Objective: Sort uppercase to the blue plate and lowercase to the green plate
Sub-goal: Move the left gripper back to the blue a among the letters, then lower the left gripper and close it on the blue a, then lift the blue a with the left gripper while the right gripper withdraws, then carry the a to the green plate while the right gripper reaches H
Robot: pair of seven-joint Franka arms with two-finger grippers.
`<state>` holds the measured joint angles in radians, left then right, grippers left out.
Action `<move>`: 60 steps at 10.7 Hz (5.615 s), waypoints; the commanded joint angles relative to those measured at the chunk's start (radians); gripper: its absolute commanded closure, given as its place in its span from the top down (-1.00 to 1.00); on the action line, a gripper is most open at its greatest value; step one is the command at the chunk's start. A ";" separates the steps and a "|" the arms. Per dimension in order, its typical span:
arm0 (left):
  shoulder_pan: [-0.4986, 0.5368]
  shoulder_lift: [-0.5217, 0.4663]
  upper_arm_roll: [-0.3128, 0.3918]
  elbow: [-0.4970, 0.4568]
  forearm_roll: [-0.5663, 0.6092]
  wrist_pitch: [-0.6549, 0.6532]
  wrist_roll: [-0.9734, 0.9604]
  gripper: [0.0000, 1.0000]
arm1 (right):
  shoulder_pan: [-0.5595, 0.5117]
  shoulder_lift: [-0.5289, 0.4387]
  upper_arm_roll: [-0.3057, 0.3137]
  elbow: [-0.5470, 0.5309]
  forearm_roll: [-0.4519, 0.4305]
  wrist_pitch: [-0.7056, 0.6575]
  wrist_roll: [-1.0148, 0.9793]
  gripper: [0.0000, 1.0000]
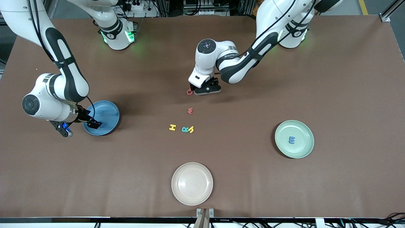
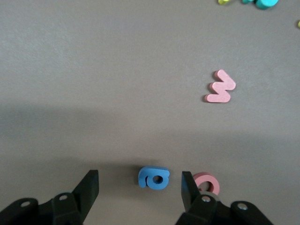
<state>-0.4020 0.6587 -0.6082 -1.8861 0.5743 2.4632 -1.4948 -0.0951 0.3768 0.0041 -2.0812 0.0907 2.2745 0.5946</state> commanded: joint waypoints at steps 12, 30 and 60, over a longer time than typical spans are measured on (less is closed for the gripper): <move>-0.098 0.068 0.057 0.025 0.168 0.045 -0.154 0.56 | -0.020 0.002 0.016 -0.003 -0.011 -0.001 0.001 1.00; -0.127 0.102 0.082 0.053 0.185 0.045 -0.159 0.00 | -0.018 0.004 0.016 -0.003 -0.014 0.000 0.007 1.00; 0.040 -0.194 0.335 0.039 -0.272 -0.125 0.741 -0.73 | 0.333 0.215 0.017 0.337 -0.014 0.045 0.819 1.00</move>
<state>-0.3806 0.5178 -0.2973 -1.8103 0.3622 2.3514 -0.8528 0.2200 0.5694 0.0251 -1.7785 0.0914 2.3253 1.3381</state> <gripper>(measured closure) 0.634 0.000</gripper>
